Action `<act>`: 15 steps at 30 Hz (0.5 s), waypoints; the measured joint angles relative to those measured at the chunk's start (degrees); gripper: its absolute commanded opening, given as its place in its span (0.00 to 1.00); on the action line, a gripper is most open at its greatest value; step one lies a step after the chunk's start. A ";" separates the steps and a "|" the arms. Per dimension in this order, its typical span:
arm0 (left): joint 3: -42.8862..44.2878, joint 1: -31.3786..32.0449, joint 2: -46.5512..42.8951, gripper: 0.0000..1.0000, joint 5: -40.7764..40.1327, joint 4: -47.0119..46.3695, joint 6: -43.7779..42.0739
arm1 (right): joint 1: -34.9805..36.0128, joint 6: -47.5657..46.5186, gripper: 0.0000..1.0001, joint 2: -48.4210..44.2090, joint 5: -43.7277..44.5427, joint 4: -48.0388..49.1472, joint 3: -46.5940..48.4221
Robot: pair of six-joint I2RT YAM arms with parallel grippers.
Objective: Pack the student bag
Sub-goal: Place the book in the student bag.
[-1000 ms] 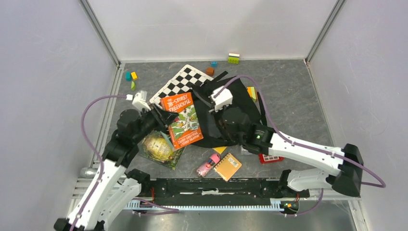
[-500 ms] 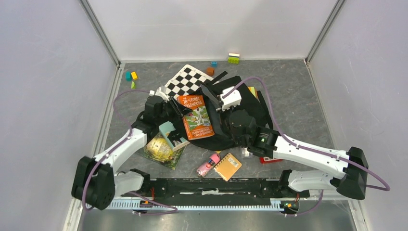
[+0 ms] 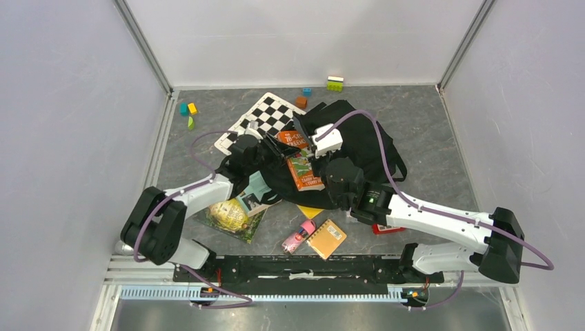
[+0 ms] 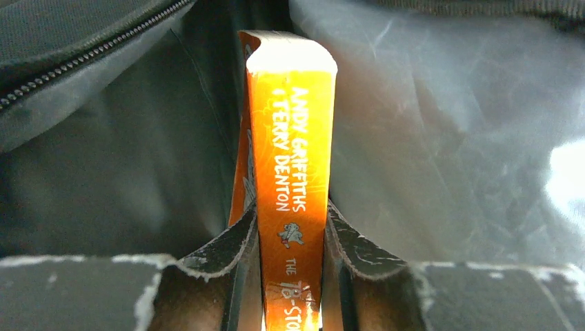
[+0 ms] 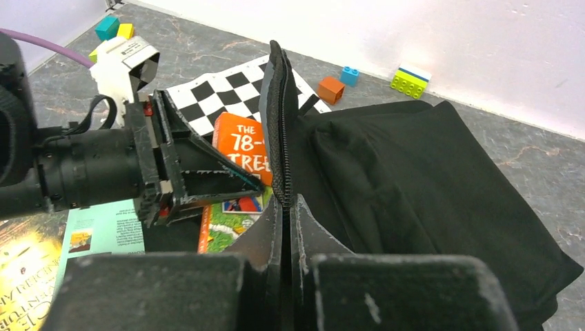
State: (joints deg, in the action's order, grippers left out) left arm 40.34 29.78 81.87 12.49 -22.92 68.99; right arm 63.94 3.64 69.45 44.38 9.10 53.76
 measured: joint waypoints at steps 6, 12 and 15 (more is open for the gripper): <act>0.90 0.26 2.89 0.02 -2.84 -4.26 5.92 | 0.00 -0.59 0.00 0.63 -1.66 0.50 0.00; 3.54 0.33 2.89 0.02 -3.98 -6.67 8.26 | 0.02 -0.46 0.00 0.59 -2.93 1.62 0.00; 3.54 0.33 3.19 0.02 -4.39 -9.64 9.01 | 0.02 -0.26 0.00 0.22 -3.65 1.95 -0.17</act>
State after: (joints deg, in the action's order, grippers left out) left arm 43.88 30.11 85.06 8.10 -32.56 78.00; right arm 63.96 3.38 69.67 40.73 11.05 53.58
